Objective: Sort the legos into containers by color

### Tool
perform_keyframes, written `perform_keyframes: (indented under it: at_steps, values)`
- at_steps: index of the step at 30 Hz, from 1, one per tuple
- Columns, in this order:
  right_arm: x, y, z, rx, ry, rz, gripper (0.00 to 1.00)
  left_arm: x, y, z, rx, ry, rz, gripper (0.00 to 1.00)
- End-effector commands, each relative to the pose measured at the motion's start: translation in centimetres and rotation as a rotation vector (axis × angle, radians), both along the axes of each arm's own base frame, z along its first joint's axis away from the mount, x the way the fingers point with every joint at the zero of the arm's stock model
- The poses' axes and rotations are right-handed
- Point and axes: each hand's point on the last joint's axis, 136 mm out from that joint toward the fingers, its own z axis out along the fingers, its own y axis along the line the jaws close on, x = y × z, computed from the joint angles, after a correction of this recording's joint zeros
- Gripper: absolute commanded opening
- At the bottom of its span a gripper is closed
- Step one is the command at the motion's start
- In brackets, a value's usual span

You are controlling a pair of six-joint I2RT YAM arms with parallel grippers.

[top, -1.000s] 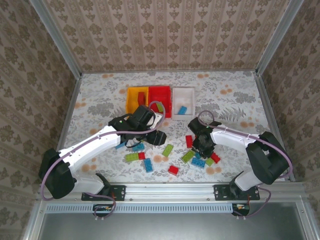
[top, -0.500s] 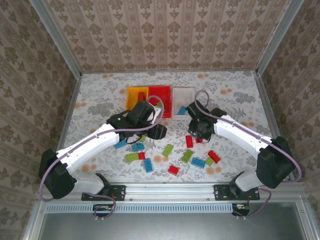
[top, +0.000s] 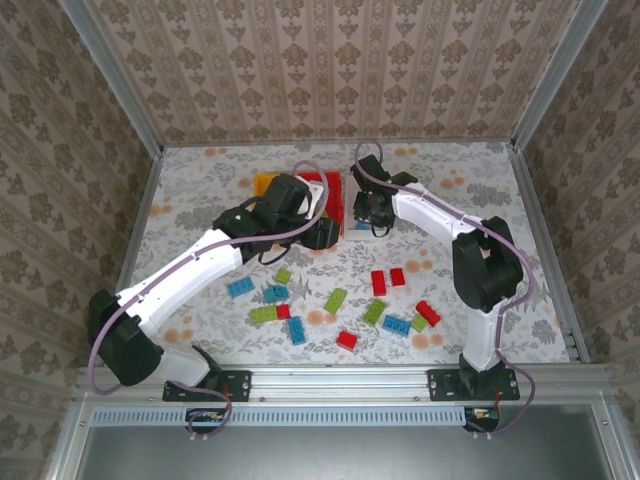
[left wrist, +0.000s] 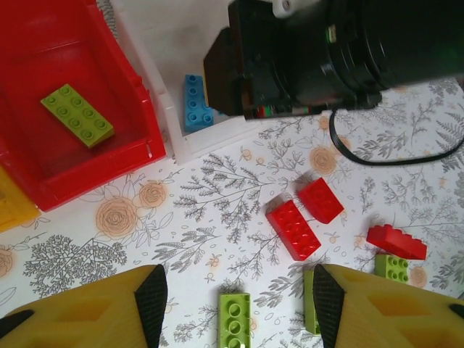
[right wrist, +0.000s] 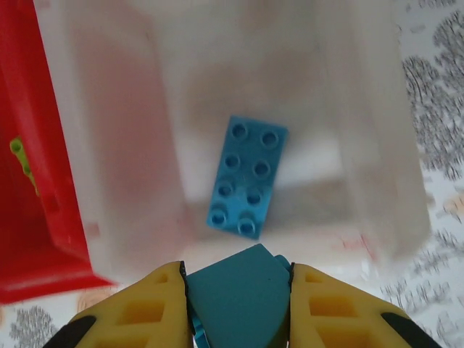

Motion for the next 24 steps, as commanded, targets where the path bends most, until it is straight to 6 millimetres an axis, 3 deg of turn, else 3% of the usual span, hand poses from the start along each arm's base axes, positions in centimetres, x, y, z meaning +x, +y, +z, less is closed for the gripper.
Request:
perform_keyframes:
  at_steps: [1,5,10,17,24]
  values:
    - [2.4,0.6,0.1,0.037,-0.019,0.030,0.23,0.5,0.0,0.9,-0.007,-0.020,-0.003,0.58]
    - [3.5,0.5,-1.4,0.061,0.009,0.017,0.28,0.5,0.1,0.4,-0.002,-0.008,-0.003,0.58]
    - [4.3,0.8,-1.2,0.075,0.007,0.029,0.43,0.3,0.1,-0.4,0.016,0.005,-0.021,0.59]
    - [4.1,0.3,1.6,0.076,-0.039,0.024,0.55,-0.2,0.7,-1.9,0.055,0.027,-0.035,0.59]
    - [2.8,-0.9,5.8,0.067,-0.133,0.030,0.53,-0.9,2.0,-3.1,0.086,0.053,-0.021,0.58]
